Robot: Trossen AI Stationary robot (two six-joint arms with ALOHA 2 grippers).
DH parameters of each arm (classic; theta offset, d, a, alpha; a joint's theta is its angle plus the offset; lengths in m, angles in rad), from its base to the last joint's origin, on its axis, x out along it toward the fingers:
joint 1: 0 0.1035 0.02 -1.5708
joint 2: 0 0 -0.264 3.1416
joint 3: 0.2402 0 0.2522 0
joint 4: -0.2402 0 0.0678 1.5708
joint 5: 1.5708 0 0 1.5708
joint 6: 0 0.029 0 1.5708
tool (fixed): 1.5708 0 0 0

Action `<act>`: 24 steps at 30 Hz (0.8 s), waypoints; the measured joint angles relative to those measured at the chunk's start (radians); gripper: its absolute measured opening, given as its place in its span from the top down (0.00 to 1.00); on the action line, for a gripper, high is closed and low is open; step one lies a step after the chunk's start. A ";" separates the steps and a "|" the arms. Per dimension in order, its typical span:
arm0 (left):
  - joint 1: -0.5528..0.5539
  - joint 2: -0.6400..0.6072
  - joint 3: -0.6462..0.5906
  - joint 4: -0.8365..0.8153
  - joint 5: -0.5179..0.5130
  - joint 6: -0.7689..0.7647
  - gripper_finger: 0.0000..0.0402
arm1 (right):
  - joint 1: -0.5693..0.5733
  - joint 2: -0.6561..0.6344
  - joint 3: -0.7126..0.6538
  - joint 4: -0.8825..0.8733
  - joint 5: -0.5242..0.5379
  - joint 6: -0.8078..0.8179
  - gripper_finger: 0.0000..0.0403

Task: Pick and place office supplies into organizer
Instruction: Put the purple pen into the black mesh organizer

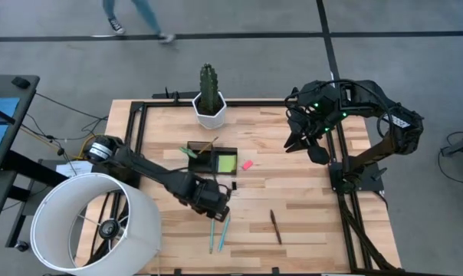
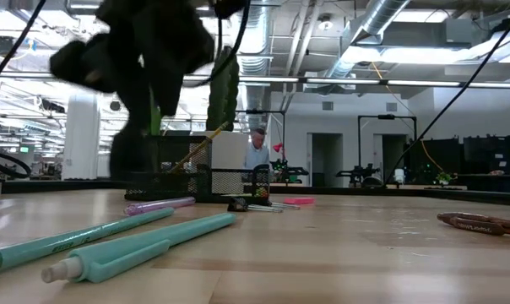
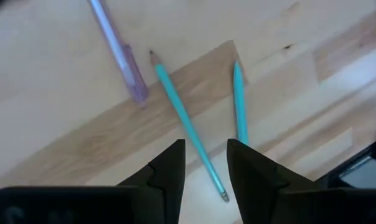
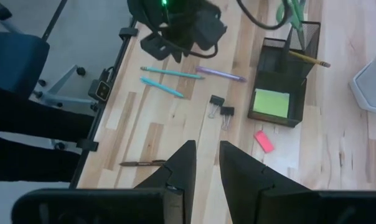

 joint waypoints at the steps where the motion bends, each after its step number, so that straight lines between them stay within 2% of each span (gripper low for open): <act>1: -0.004 0.000 -0.027 0.037 0.000 -0.017 0.73 | 0.000 0.000 0.000 0.000 0.000 0.000 0.84; 8: -0.018 0.000 -0.120 0.116 0.000 -0.061 0.73 | 0.000 0.000 0.000 -0.002 0.000 0.000 0.84; 19: -0.017 0.010 -0.123 0.075 -0.042 -0.038 0.73 | 0.000 0.000 0.000 0.002 0.000 0.001 0.84; 24: -0.016 0.089 -0.124 0.116 0.027 -0.018 0.73 | 0.000 0.000 0.000 0.018 0.000 0.001 0.84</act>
